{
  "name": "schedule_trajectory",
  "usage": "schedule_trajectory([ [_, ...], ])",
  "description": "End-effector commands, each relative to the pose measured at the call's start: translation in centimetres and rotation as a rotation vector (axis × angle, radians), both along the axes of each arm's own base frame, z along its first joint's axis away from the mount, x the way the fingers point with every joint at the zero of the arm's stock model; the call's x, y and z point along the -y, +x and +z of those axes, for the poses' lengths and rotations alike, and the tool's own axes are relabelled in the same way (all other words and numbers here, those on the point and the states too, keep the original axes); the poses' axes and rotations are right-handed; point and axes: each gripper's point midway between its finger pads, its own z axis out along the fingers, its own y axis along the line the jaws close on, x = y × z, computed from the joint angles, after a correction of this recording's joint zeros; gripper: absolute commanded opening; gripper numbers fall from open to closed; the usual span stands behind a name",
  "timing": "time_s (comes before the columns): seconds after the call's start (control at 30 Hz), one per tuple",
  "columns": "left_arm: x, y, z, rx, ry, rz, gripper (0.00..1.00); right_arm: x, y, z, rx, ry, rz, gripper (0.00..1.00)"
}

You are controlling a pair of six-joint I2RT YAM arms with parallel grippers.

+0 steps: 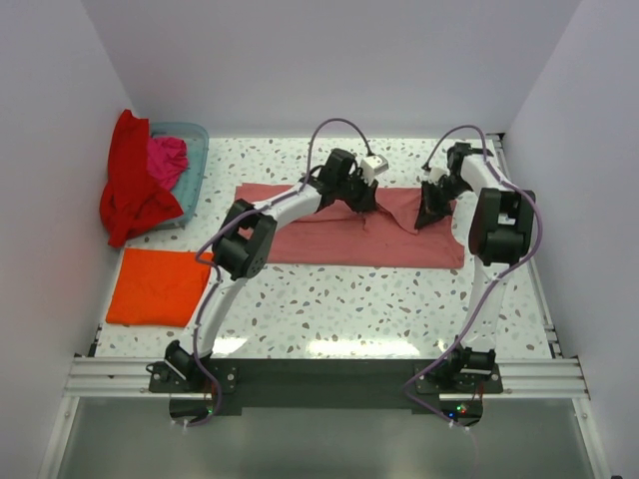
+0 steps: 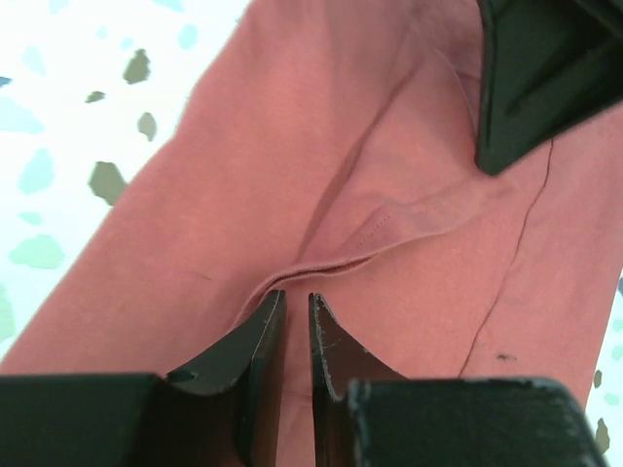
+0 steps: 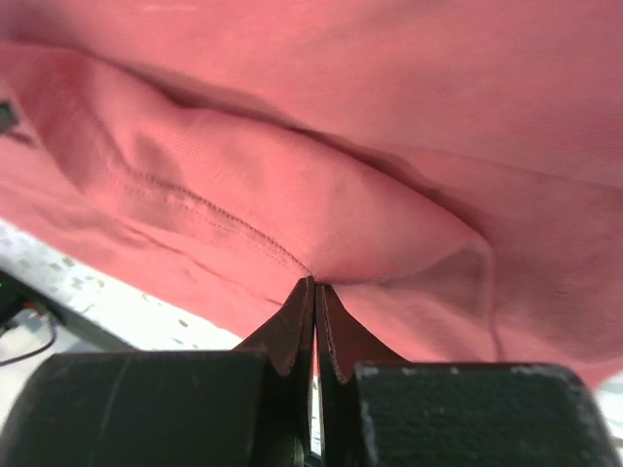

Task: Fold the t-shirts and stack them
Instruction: Fold the tshirt

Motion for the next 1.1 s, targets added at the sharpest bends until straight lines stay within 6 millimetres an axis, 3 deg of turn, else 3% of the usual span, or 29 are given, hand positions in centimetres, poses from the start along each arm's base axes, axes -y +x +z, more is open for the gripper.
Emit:
schedule_trajectory([
  [0.0, -0.8, 2.7, 2.5, -0.013, -0.117, 0.09, 0.2, -2.1, 0.4, 3.5, 0.059, 0.134, -0.031, 0.0],
  [0.23, -1.4, 3.9, 2.6, -0.006, -0.143, 0.121, 0.2, -4.2, -0.1, 1.9, -0.021, 0.258, -0.091, 0.0],
  [0.37, -2.5, 4.4, 2.5, -0.02, -0.146, 0.155, 0.2, -4.8, 0.6, 1.3, 0.002, 0.267, -0.115, 0.0],
  [0.53, -4.3, 5.3, 4.1, -0.02, -0.186, 0.2, 0.2, -5.9, 1.5, 1.1, 0.033, 0.256, -0.133, 0.0],
  [0.57, -4.5, 5.3, 5.2, -0.006, -0.2, 0.198, 0.21, -5.9, 2.0, 1.2, 0.048, 0.245, -0.143, 0.0],
  [0.8, -5.7, 4.8, 7.0, 0.019, -0.213, 0.196, 0.21, -6.8, 3.9, 1.3, 0.108, 0.249, -0.174, 0.06],
  [0.97, -5.9, 4.4, 8.3, 0.033, -0.231, 0.161, 0.22, -6.3, 3.0, 0.9, 0.067, 0.202, -0.146, 0.3],
  [1.07, -6.2, 4.0, 9.0, 0.02, -0.25, 0.131, 0.23, -5.5, 1.5, 1.9, 0.08, 0.164, -0.048, 0.34],
])
